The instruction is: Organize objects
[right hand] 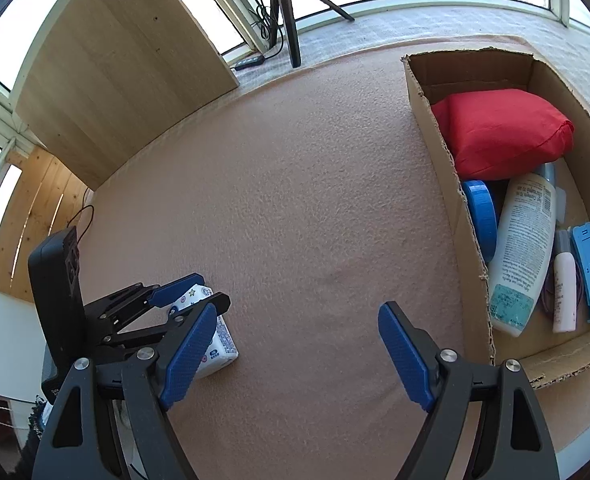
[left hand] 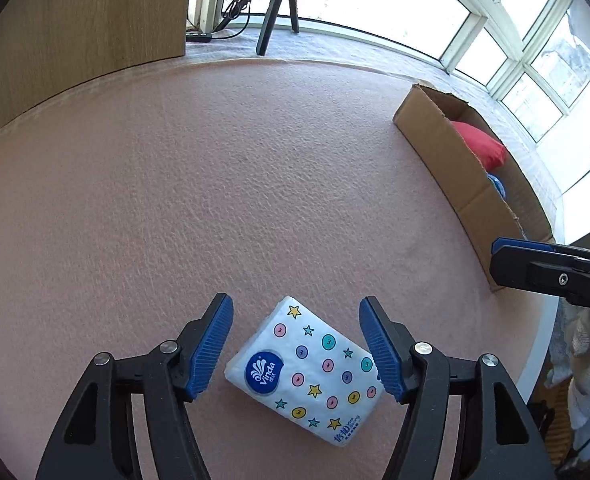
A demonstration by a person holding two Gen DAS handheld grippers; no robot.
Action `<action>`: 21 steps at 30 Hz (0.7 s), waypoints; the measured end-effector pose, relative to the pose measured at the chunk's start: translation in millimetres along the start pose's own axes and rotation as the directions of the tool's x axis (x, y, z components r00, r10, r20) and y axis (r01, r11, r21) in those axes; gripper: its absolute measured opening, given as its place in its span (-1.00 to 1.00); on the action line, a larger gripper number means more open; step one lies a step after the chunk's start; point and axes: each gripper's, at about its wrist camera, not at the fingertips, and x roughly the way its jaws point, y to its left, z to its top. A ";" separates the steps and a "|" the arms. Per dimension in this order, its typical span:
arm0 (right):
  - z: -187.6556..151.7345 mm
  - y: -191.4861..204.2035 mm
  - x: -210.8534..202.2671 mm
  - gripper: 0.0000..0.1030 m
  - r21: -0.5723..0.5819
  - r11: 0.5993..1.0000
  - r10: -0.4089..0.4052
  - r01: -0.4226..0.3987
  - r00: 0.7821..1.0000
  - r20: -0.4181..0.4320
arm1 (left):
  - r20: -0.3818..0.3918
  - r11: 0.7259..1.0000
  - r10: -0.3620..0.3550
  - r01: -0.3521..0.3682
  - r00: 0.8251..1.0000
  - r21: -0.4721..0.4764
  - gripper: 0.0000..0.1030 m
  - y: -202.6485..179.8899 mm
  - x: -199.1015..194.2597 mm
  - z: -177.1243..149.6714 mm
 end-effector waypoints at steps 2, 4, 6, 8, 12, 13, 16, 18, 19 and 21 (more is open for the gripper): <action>-0.4 2.2 1.9 0.55 -0.010 1.000 0.007 -0.007 1.000 -0.008 | 0.011 0.999 0.000 0.000 1.000 -0.032 0.42 5.9 -10.0 -5.2; -1.1 6.1 4.7 0.55 -0.025 1.000 0.012 -0.013 1.000 -0.019 | 0.011 0.998 -0.006 0.007 1.000 -0.063 0.42 10.4 -20.0 -15.9; -0.5 11.3 10.4 0.55 -0.046 0.999 0.022 -0.023 0.999 -0.034 | 0.006 0.996 -0.005 0.006 1.000 -0.085 0.42 14.3 -25.1 -26.1; 0.0 17.9 18.1 0.55 -0.065 0.997 0.040 -0.044 0.997 -0.059 | 0.000 0.994 -0.014 0.014 1.000 -0.109 0.42 17.5 -28.7 -35.9; 0.3 34.0 34.2 0.55 -0.111 0.991 0.065 -0.077 0.992 -0.110 | -0.012 0.988 -0.032 0.030 0.999 -0.154 0.42 19.9 -27.0 -48.9; 0.3 38.1 37.9 0.55 -0.125 0.988 0.071 -0.087 0.990 -0.124 | -0.014 0.987 -0.035 0.032 0.999 -0.160 0.42 19.9 -25.0 -50.7; -1.5 50.6 49.9 0.55 -0.157 0.981 0.085 -0.111 0.983 -0.163 | -0.019 0.982 -0.041 0.037 0.999 -0.187 0.42 19.3 -22.9 -55.1; -3.0 57.2 57.6 0.55 -0.175 0.977 0.090 -0.123 0.978 -0.187 | -0.014 0.980 -0.042 0.038 0.999 -0.196 0.42 18.9 -23.3 -56.8; -3.6 59.8 60.9 0.55 -0.181 0.975 0.090 -0.126 0.976 -0.196 | -0.012 0.979 -0.043 0.040 0.999 -0.200 0.42 18.7 -23.6 -57.5; -5.1 63.6 66.8 0.55 -0.189 0.973 0.093 -0.135 0.972 -0.215 | -0.009 0.977 -0.050 0.047 0.999 -0.208 0.42 18.2 -24.5 -58.8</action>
